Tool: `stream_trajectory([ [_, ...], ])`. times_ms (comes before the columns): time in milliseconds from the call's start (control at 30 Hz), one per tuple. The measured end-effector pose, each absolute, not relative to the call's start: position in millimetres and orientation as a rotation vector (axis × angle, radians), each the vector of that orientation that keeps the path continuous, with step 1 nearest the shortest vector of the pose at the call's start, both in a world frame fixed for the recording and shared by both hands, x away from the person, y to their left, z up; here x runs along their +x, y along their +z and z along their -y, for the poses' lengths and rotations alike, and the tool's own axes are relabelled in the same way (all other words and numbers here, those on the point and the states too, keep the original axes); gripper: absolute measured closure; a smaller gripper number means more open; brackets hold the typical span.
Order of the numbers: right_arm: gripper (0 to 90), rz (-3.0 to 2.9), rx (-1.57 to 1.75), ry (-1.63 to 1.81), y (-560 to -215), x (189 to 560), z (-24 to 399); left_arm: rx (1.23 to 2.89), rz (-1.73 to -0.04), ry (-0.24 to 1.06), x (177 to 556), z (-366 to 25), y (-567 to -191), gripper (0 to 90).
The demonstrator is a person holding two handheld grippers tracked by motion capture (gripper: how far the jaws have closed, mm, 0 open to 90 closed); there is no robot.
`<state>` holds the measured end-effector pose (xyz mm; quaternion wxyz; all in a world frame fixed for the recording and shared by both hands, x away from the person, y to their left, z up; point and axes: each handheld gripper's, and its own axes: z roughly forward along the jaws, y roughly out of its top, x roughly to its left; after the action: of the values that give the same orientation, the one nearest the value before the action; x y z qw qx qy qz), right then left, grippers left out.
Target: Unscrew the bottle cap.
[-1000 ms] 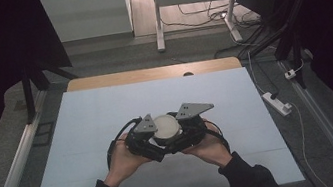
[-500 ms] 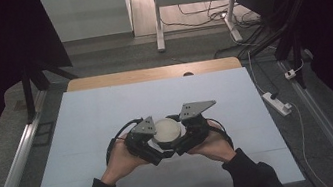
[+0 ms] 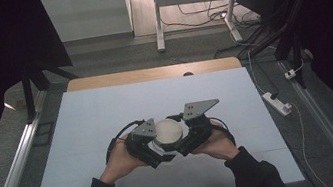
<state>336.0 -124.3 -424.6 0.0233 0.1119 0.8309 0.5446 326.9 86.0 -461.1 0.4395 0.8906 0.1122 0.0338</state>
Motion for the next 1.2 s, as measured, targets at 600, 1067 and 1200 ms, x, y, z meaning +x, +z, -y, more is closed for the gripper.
stream_trajectory([
  [600, 7.4, -2.538, 0.371, 1.661, -419, 334, 130, 2.198, -0.374, 0.128, 333, -93, -464, 7.6],
  [1067, 7.4, -2.508, 0.406, 1.637, -418, 329, 133, 2.191, -0.416, 0.158, 336, -97, -464, 7.6],
  [1200, 7.4, -2.509, 0.394, 1.636, -417, 324, 132, 2.184, -0.436, 0.162, 338, -99, -465, 7.6],
])
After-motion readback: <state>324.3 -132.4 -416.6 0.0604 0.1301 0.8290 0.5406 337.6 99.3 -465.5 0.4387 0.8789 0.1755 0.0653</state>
